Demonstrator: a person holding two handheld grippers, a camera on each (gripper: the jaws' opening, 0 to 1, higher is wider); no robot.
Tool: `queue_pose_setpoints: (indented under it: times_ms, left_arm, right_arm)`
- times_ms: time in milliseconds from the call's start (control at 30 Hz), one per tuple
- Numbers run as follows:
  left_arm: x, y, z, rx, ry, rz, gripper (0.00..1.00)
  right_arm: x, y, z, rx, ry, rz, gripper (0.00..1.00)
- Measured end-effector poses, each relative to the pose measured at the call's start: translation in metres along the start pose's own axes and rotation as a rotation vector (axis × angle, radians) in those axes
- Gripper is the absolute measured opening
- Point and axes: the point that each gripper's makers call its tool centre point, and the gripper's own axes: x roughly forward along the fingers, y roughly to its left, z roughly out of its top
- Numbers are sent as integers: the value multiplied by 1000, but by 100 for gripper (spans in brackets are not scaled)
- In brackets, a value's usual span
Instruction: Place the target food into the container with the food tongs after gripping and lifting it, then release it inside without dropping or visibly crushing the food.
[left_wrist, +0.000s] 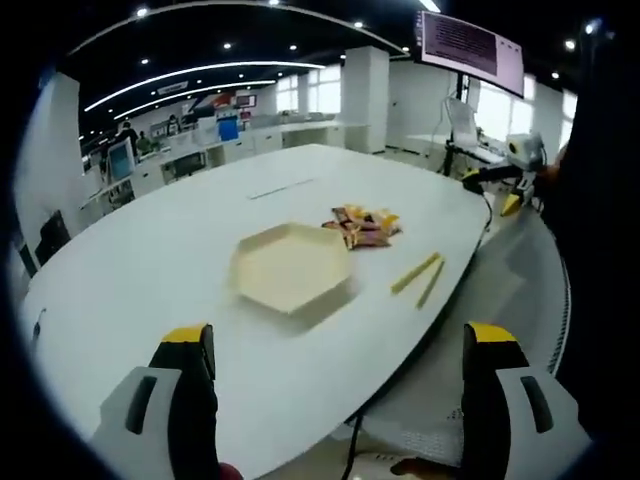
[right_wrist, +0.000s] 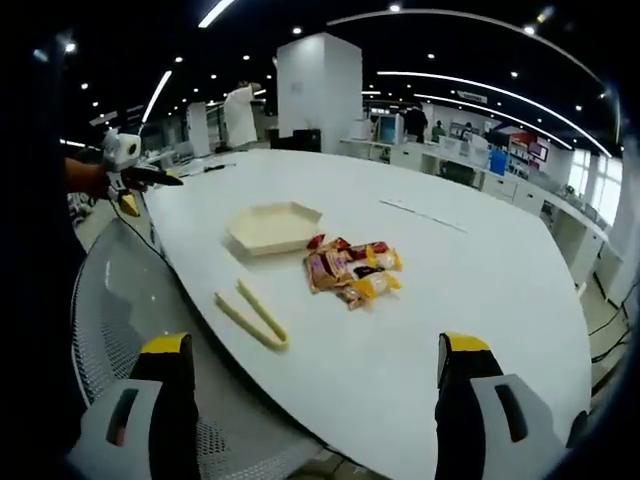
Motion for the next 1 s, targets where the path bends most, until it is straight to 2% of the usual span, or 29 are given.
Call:
queue_pose_setpoints:
  times_ms: [200,367,633,800,1000]
  left_arm:
    - [4,-10,-2,21,14,-37,99]
    - [7,-14,10,13,-29,-58,95]
    - [25,-14,27,84,-24,-83,96]
    - [34,-25,35,129,-13,-125,95]
    - [47,-30,36,173,0,-153,95]
  right_arm:
    - [0,3,3,-8,-1,6,100]
    - [-2,5,2,-2,0,10,100]
    - [-2,12,5,-11,0,26,100]
    - [-4,9,7,-21,-10,24,100]
    - [0,12,13,-80,-41,53,100]
